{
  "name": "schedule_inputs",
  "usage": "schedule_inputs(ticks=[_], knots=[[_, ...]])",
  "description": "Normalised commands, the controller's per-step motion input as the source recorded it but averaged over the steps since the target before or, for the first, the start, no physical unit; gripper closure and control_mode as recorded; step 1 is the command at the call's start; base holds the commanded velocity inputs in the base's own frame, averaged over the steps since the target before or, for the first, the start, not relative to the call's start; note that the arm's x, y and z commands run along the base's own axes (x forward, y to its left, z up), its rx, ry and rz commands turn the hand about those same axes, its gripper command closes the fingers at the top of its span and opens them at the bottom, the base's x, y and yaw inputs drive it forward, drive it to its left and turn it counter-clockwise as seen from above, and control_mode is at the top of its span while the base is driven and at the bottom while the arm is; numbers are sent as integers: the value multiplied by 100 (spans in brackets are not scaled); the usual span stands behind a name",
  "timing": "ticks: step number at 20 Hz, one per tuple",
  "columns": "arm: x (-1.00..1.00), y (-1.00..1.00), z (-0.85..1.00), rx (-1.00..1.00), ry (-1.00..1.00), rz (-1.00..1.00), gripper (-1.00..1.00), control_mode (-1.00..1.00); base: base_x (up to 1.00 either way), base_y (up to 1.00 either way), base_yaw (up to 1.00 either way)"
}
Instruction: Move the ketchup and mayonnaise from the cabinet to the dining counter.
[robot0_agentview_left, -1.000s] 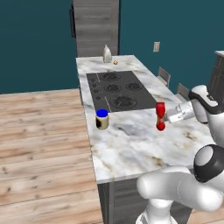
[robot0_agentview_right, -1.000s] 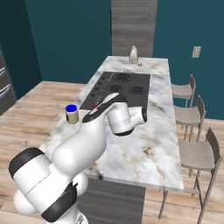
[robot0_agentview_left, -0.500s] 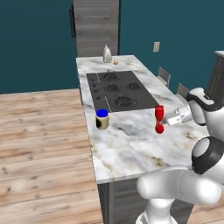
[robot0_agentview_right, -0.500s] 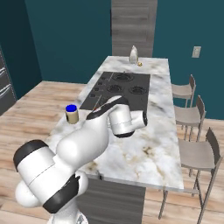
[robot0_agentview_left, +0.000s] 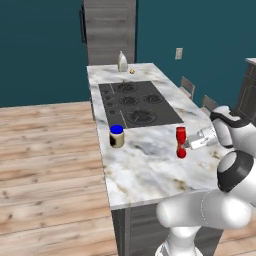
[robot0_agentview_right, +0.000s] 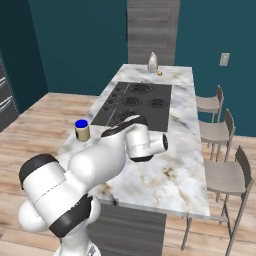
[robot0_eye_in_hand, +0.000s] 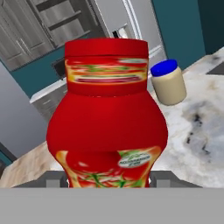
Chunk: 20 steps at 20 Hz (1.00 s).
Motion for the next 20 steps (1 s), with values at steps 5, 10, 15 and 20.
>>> schedule_inputs(ticks=[5,10,15,20], knots=[[5,0,-31,0,0,0,100,-100,0,0,0],[9,0,-29,0,0,0,100,-100,0,0,0],[13,0,-29,0,0,0,100,-100,0,0,0],[12,0,-24,0,0,0,100,-100,0,0,0]])
